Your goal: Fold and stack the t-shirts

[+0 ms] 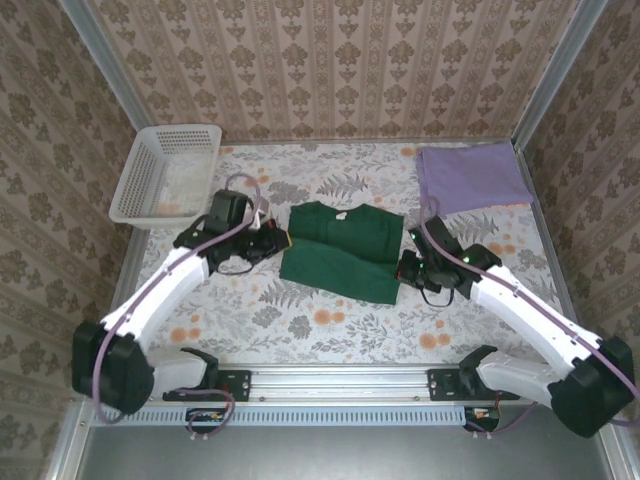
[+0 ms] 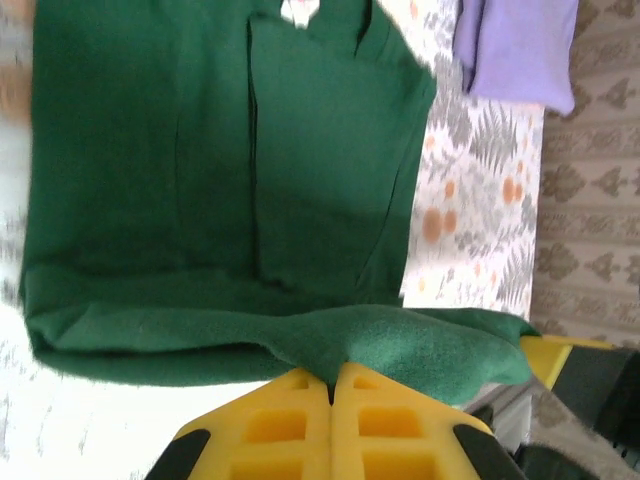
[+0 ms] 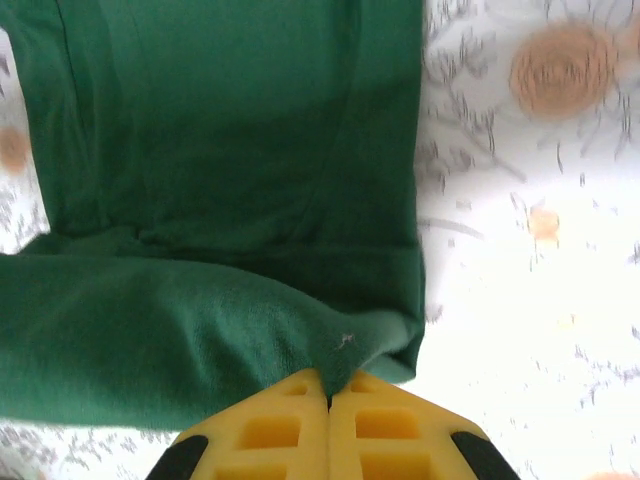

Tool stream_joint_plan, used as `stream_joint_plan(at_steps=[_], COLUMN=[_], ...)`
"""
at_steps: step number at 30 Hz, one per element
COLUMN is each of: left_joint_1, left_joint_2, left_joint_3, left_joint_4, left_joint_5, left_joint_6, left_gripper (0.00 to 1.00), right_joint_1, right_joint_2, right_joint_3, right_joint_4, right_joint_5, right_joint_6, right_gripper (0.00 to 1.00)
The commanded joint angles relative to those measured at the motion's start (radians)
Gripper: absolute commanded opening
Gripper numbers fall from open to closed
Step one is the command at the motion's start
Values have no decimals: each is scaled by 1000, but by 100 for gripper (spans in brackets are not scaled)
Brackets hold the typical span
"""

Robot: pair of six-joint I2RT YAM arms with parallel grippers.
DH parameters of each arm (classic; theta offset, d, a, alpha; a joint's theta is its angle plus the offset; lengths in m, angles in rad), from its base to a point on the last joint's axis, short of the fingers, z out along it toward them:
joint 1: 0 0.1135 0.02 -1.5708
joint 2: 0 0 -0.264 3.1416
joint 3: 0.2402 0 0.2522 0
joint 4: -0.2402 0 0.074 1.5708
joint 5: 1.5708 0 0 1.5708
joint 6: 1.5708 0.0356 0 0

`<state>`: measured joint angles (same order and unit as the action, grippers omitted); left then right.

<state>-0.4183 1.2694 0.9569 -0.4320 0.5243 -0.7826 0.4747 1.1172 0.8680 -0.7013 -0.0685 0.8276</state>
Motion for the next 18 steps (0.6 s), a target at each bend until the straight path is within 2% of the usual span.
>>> stream_joint_plan(at_steps=[1, 5, 9, 13, 15, 18], left_joint_1=[37, 68, 95, 121, 136, 164], left_joint_2=[112, 251, 350, 472, 546, 686], left_joint_3=[59, 107, 198, 330, 392, 532], left_joint_4=[80, 176, 205, 187, 188, 127], left_joint_5=[65, 112, 112, 112, 147, 156], left_joint_6=[31, -18, -32, -33, -36, -24], left_gripper=[0, 0, 0, 0, 0, 0], right_joint_1=[-64, -117, -186, -227, -250, -287], right_joint_2=[59, 175, 264, 382, 450, 562], right_joint_3=[60, 166, 241, 331, 375, 424], right_joint_4=[61, 59, 91, 104, 103, 123], right_joint_5=[-62, -97, -130, -151, -152, -175], right_joint_6=[-77, -119, -119, -126, -134, -125], right_gripper=[0, 0, 0, 0, 0, 0])
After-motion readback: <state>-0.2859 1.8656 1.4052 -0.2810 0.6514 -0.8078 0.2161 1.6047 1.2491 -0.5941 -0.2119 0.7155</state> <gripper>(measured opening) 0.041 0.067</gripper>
